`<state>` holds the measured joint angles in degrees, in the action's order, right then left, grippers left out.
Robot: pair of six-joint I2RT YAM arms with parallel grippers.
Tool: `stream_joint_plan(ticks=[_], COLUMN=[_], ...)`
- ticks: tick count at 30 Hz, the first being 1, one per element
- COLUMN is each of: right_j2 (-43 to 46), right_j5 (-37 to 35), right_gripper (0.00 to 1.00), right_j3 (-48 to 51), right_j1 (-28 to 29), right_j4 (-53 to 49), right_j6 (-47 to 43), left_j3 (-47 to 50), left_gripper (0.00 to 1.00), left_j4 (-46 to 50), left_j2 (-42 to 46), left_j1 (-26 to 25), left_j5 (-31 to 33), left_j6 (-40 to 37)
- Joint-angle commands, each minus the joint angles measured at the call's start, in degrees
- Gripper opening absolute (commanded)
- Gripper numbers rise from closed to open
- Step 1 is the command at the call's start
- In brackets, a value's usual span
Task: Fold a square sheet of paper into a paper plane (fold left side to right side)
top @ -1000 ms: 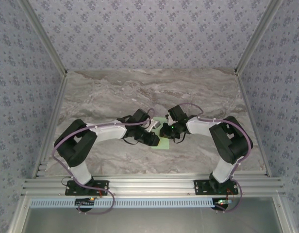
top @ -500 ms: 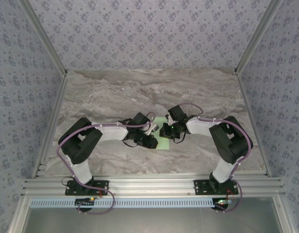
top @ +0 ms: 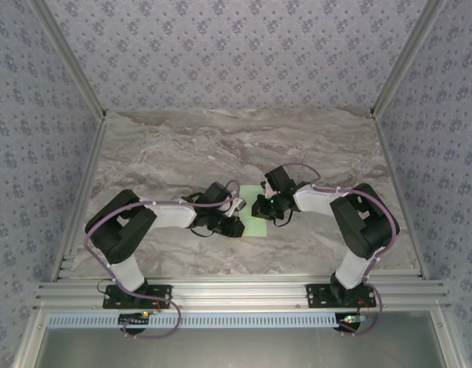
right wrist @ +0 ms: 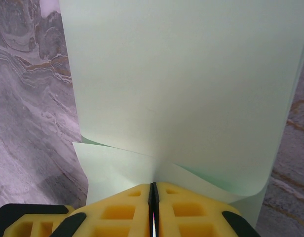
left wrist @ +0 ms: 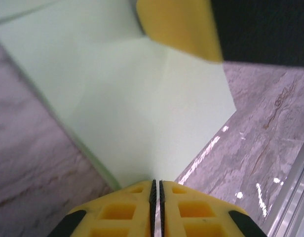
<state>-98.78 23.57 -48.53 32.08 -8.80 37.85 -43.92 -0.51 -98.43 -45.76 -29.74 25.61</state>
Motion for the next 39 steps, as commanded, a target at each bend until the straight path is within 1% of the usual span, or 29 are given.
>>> stream_joint_plan(ticks=[1,7,11,15,17,19,25,26,27,28,30,35,39], right_j2=[-1.99,-2.10,-1.94,-1.78,-1.78,-1.69,-0.50,0.07,0.87,1.75,3.76,8.23,8.43], right_j5=[-3.32,-3.16,-3.18,-3.18,-3.10,-2.96,-1.78,-1.31,-0.45,0.49,1.24,3.29,5.64], right_gripper=[0.13,0.13,0.13,0.13,0.13,0.13,0.13,0.12,0.09,0.04,0.01,0.00,0.01], right_j3=[0.97,0.86,0.83,0.91,0.92,0.94,1.20,1.31,1.45,1.64,2.65,5.32,6.53], right_j1=[0.10,0.11,0.23,0.23,0.20,0.21,0.19,0.18,0.20,0.21,0.18,0.57,2.02], right_j4=[-5.38,-5.11,-5.18,-5.26,-5.27,-5.26,-4.03,-3.52,-2.95,-2.35,-1.76,-0.10,3.42], right_j6=[-1.30,-1.31,-1.23,-1.34,-1.30,-1.32,-1.28,-1.29,-1.28,-1.29,-1.28,-1.28,-1.20], left_j3=[3.44,2.65,-0.21,-3.16,-4.13,-4.84,-4.22,-4.08,-3.90,-3.76,-3.73,-2.66,-2.19], left_gripper=[0.11,0.10,0.12,0.15,0.16,0.17,0.16,0.16,0.16,0.15,0.14,0.13,0.13], left_j4=[4.64,5.58,4.99,3.91,3.85,3.68,3.85,3.90,4.16,4.58,5.42,5.79,5.87], left_j2=[2.61,7.26,8.27,5.20,3.24,1.10,-2.52,-2.77,-3.05,-3.17,-3.43,-3.08,-3.17], left_j1=[-0.19,0.69,1.06,1.00,1.00,1.06,1.10,1.09,1.09,1.02,0.86,0.34,-0.06], left_j5=[0.38,0.19,-1.27,-2.47,-2.06,-1.03,2.54,2.98,3.47,3.82,4.45,5.72,6.36], left_j6=[1.34,1.62,1.74,1.51,1.20,0.86,1.00,1.09,1.11,1.10,0.93,1.02,1.22])
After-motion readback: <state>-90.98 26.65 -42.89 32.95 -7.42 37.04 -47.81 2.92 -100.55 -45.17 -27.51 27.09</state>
